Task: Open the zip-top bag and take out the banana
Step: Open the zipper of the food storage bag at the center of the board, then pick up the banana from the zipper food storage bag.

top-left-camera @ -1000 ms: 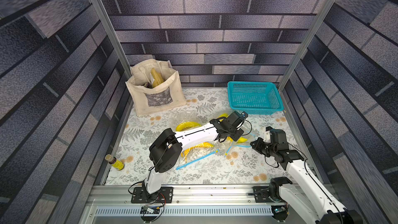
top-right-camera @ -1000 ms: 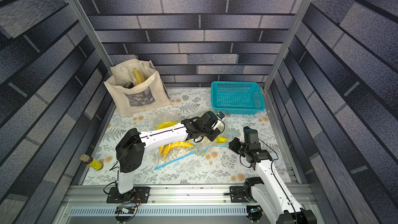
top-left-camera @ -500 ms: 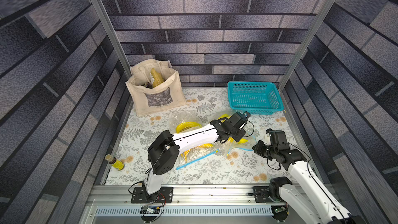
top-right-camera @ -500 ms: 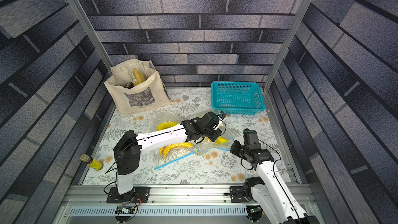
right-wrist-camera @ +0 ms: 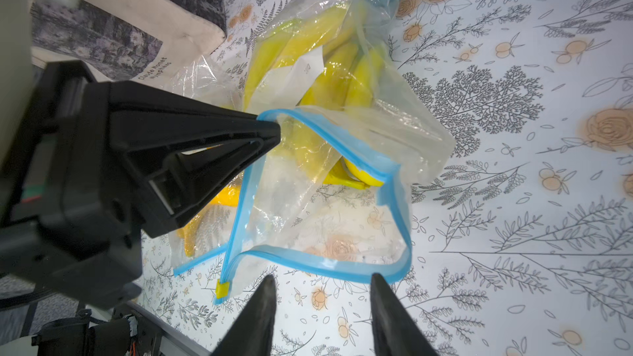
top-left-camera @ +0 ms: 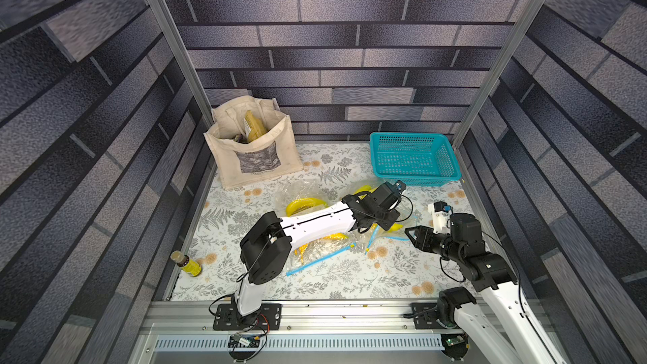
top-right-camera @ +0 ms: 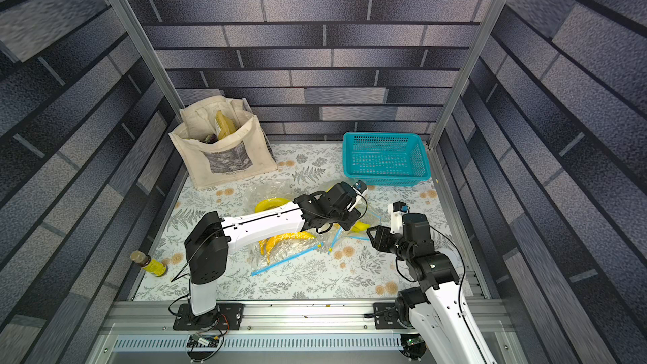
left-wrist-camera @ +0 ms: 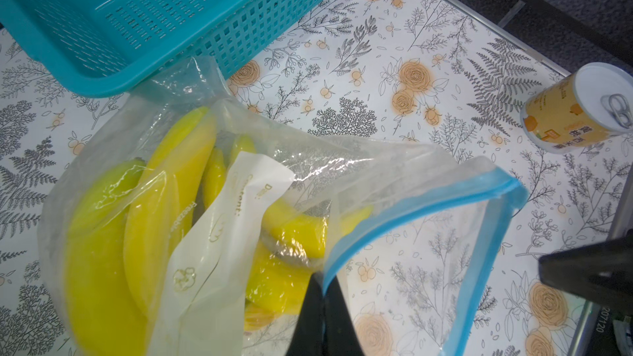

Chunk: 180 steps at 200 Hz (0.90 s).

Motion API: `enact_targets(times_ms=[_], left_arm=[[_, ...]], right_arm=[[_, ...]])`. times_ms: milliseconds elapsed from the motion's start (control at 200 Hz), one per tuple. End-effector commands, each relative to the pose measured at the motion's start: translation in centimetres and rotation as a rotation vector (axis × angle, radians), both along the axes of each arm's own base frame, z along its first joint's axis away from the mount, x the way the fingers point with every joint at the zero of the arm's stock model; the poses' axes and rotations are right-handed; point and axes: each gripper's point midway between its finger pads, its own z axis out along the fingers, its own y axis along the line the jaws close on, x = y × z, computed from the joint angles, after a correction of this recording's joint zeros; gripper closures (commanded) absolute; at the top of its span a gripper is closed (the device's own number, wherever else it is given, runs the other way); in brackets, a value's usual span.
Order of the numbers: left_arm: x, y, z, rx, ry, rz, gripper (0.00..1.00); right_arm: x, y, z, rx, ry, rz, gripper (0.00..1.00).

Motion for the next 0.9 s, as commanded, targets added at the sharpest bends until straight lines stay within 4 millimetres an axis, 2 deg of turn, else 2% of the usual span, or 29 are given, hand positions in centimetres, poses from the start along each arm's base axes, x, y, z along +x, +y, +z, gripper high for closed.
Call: enact_targets(times_ms=[0,195,346,506,641,761,897], left_arm=[[-0.6,0.2,1.4,-0.035,0.0,0.017,0.99],[-0.8,0.4,1.4,-0.046,0.011,0.027,0.97],[-0.8,0.5,1.5,-0.051,0.016,0.032,0.97],[-0.7,0.9,1.7,-0.06,0.015,0.047,0.97],[-0.8,1.2,1.8,-0.065,0.011,0.057,0.97],[-0.3,1.9,1.7,-0.057,-0.002,0.096,0.97],[-0.2,1.9,1.7,-0.073,0.001,0.115,0.96]], right_arm=[[0.3,1.4,0.8,-0.001,-0.037,0.097,0.53],[1.2,3.9,0.6,-0.049,-0.089,0.242,0.53],[2.1,4.6,-1.0,-0.127,-0.076,0.283,0.52],[3.4,4.2,-2.8,-0.194,-0.081,0.254,0.54],[4.0,3.4,-3.5,-0.247,-0.053,0.213,0.56],[3.2,2.2,-5.6,-0.321,0.063,0.169,0.58],[2.6,2.1,-6.7,-0.337,0.128,0.128,0.6]])
